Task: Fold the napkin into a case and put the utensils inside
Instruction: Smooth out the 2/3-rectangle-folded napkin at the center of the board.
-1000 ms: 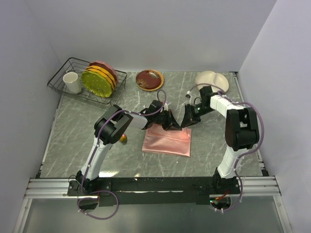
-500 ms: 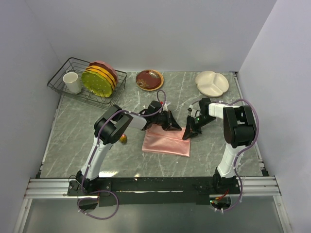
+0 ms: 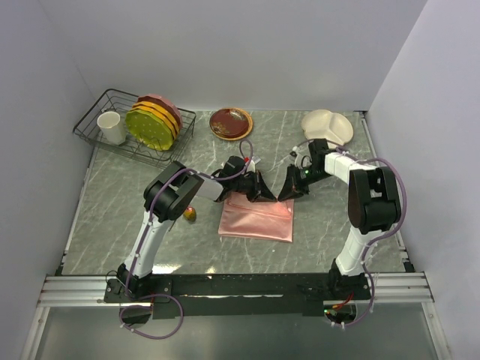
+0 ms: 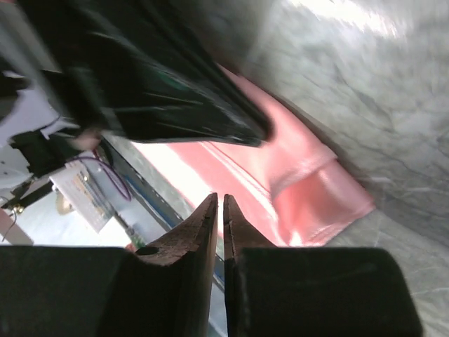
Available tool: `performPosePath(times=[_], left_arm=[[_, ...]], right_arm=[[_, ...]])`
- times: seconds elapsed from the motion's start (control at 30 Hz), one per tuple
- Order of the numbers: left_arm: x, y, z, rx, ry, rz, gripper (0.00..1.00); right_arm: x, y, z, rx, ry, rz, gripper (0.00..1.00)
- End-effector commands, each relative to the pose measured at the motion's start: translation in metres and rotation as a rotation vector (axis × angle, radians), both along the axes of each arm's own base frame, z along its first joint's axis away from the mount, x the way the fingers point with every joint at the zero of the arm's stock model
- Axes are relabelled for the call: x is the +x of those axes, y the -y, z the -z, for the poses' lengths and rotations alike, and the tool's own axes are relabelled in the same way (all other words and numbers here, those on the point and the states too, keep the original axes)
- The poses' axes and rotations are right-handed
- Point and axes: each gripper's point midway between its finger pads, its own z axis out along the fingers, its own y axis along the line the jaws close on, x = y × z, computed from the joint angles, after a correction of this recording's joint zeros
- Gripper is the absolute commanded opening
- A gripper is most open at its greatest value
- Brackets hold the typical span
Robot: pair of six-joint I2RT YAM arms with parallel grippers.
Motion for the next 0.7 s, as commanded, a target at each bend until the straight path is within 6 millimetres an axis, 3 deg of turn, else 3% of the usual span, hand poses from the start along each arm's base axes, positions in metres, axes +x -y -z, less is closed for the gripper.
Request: performPosePath(times=[0.0,0.17,0.33,0.47,0.5,0.67], left_arm=[[-0.006,0.001,0.012,0.023,0.0,0.016,0.01],[-0.006,0.0,0.015,0.033,0.0,0.012,0.02],[-0.006,0.001,0.014,0.034,0.003,0.013,0.06],[-0.002,0.002,-0.008,-0.038,0.027,0.012,0.22],[-0.003,0.001,-0.019,-0.068,0.037,0.032,0.3],[-0.006,-0.012,-0.024,-0.086,0.004,0.031,0.37]], right_arm=[[0.018,-0.001,-0.016,-0.005,0.067,0.03,0.17],[0.018,0.019,0.027,-0.159,0.04,0.039,0.17],[-0.002,0.032,0.058,-0.241,-0.055,0.002,0.16],[-0.009,0.031,0.057,-0.256,-0.046,-0.043,0.16],[-0.008,0.032,0.058,-0.269,-0.04,-0.047,0.16],[-0.005,0.029,0.057,-0.306,-0.038,-0.074,0.15]])
